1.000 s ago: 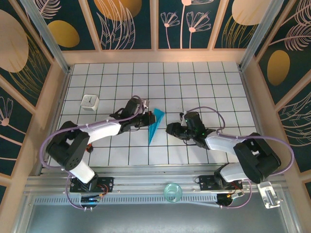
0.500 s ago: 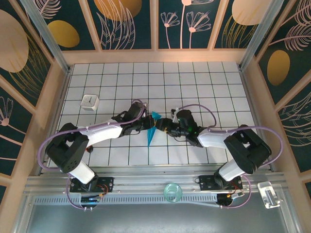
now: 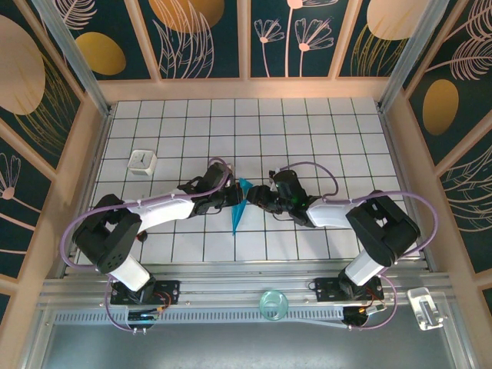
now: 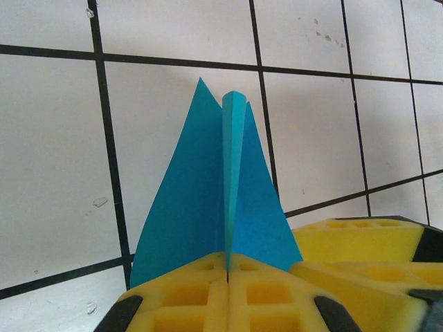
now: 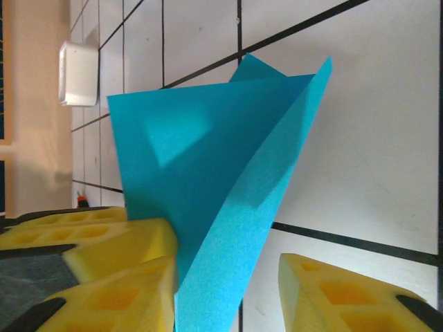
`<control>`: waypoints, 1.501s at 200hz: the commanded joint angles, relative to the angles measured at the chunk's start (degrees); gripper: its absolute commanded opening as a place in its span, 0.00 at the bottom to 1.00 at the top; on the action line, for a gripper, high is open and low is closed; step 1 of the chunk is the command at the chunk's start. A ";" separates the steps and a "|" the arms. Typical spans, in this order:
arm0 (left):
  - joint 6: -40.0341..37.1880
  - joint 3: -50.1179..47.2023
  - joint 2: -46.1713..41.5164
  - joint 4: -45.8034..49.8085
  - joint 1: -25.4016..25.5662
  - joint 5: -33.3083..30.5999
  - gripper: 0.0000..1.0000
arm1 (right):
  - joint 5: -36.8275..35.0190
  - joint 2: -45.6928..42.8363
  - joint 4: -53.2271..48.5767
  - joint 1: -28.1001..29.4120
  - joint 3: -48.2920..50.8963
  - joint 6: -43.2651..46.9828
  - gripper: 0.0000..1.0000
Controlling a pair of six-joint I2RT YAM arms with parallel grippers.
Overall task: Fold a paper plane with a square sheet of paper (pick it up from the middle)
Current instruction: Turn over a paper plane at the center of the table.
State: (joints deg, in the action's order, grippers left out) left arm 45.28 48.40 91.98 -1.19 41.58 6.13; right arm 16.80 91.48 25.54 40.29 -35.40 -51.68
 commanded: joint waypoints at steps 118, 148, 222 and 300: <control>0.27 -0.14 0.28 -0.74 0.24 2.18 0.18 | -1.78 1.45 -4.49 -1.06 -1.73 1.92 0.00; -0.67 -1.29 -2.94 -1.18 -0.68 3.74 0.33 | -0.49 1.58 -4.17 -2.20 -0.68 3.89 0.00; 6.12 -12.17 -8.43 -9.58 -5.29 9.79 0.46 | 4.03 2.20 -1.70 -5.36 2.68 6.79 0.00; 7.51 -7.57 3.60 -16.65 -5.80 17.92 0.40 | 3.85 3.04 -0.67 -5.69 3.48 6.70 0.00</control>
State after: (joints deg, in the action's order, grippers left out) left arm 52.16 38.26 92.97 -14.24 36.25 21.08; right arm 20.03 93.67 23.11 35.05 -32.71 -46.30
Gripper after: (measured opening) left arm 0.425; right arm 0.042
